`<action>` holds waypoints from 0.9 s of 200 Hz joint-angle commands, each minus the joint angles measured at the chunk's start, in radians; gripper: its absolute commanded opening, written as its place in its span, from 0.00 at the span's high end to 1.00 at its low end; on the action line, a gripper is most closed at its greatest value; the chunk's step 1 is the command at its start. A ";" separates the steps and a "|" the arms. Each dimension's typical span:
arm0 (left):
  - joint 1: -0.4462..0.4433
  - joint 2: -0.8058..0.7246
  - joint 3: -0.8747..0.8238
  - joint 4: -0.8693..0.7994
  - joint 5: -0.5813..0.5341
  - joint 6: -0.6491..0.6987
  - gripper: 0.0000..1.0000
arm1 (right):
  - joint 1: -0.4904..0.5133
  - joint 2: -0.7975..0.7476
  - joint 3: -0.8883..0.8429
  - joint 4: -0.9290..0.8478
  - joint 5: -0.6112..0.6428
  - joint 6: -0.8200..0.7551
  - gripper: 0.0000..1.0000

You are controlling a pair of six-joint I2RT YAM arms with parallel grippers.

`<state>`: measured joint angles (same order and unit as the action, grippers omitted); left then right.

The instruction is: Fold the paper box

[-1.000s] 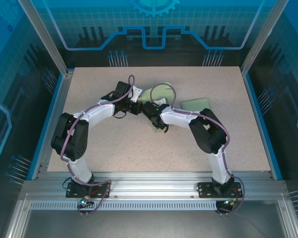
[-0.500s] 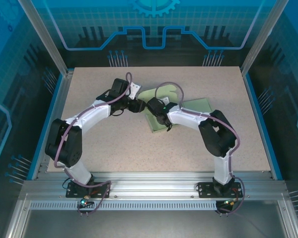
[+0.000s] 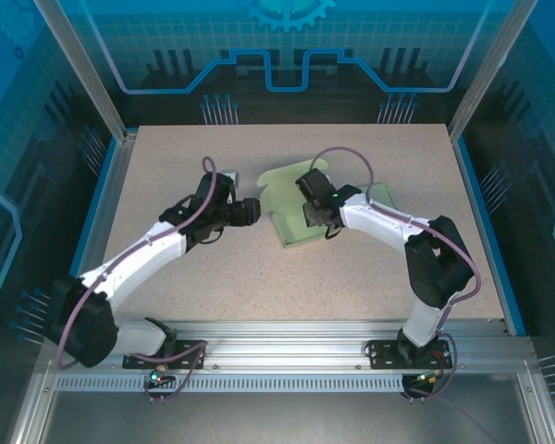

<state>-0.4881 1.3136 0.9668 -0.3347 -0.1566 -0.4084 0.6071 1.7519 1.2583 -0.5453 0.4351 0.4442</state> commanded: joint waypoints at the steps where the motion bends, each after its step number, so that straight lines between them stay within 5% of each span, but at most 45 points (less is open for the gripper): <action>1: -0.084 -0.001 -0.042 -0.020 -0.064 -0.208 0.24 | -0.034 -0.031 -0.028 0.013 -0.089 0.010 0.43; 49: -0.198 0.198 0.033 0.053 -0.058 -0.254 0.27 | -0.071 -0.015 -0.051 0.038 -0.106 -0.006 0.44; 180: -0.171 0.447 0.149 0.092 -0.046 -0.234 0.49 | -0.128 0.053 -0.045 0.070 -0.123 -0.048 0.47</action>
<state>-0.6739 1.7172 1.0801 -0.2489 -0.1986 -0.6525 0.4984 1.7744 1.2144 -0.4843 0.3279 0.4129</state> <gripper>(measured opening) 0.517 0.542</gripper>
